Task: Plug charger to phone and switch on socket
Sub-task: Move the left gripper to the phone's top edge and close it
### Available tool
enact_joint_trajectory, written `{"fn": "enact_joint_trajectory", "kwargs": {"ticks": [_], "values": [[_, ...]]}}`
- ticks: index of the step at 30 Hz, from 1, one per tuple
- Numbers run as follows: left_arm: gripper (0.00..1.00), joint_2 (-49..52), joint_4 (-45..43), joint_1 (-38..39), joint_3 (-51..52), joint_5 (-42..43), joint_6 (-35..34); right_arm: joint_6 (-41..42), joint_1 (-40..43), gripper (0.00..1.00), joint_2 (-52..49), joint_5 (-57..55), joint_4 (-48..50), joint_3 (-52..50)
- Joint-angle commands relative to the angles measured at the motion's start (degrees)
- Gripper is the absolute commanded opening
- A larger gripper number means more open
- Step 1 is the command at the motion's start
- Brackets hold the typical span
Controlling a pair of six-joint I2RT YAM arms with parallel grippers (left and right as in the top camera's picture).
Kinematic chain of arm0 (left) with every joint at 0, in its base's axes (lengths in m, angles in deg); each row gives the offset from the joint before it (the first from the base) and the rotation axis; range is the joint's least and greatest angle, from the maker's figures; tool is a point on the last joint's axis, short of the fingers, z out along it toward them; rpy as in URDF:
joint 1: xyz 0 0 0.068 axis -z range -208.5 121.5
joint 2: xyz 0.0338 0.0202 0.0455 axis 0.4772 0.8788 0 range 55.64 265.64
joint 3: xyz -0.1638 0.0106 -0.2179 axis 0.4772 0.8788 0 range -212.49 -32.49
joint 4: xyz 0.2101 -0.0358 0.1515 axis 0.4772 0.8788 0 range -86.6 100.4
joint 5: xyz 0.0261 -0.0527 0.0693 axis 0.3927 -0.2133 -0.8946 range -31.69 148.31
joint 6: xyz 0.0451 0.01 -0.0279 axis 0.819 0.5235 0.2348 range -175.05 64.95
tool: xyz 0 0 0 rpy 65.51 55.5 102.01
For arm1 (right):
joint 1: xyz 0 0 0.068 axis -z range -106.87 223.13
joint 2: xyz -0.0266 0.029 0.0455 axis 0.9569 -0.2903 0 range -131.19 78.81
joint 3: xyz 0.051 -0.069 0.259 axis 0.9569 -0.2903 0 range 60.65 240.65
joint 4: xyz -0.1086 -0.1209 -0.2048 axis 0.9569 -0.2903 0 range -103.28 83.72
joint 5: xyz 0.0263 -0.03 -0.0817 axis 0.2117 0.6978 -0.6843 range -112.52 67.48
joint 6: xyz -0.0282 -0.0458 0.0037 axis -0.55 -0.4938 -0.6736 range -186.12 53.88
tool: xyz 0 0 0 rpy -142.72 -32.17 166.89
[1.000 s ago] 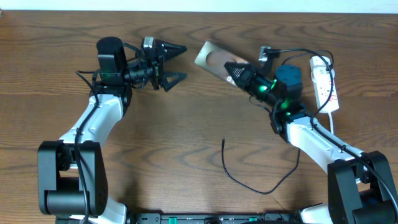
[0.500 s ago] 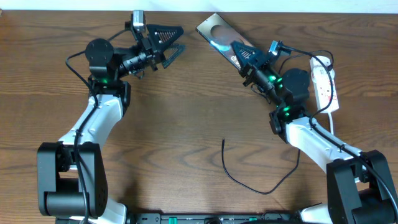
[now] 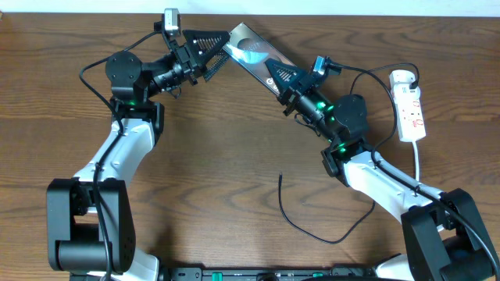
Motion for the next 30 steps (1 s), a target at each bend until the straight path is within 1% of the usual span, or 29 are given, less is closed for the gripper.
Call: {"fn": "enact_joint_trajectory", "kwargs": {"ticks": [1, 4, 9, 14, 16, 24, 26, 28, 30], "values": [[0.92, -1.5, -0.5, 1.2, -0.8, 0.5, 2.2, 0.0, -1.0, 0.01, 0.5, -1.4, 1.1, 1.1], [0.92, -1.5, -0.4, 2.1, -0.8, 0.5, 4.1, -0.9, -2.0, 0.01, 0.5, -1.4, 1.2, 1.1], [0.92, -1.4, 1.0, 2.6, -0.8, 0.5, 5.1, -2.4, -3.4, 0.01, 0.5, -1.5, 1.9, 1.1], [0.92, -1.4, 9.8, 2.8, -0.8, -0.8, 9.1, -4.4, -4.7, 0.01, 0.5, -1.7, 3.3, 1.1], [0.92, -1.4, 10.6, 3.1, -0.8, -2.2, 9.1, -5.8, -4.9, 0.01, 0.5, -1.7, 3.2, 1.1], [0.92, -1.4, 10.6, 5.3, -0.8, -10.0, 9.3, -7.1, -5.0, 0.01, 0.5, -1.6, 3.2, 1.1], [0.91, -1.4, 10.6, 5.9, -0.8, -13.2, 9.0, -7.1, -5.2, 0.01, 0.5, -1.6, 3.2, 1.1], [0.91, -1.4, 11.5, 6.4, -0.8, -16.2, 7.9, -7.1, -5.4, 0.01, 0.5, -1.6, 3.2, 1.1], [0.87, -1.4, 13.0, 6.9, -0.8, -19.7, 6.5, -7.6, -5.9, 0.01, 0.5, -1.9, 3.2, 1.1]]}}
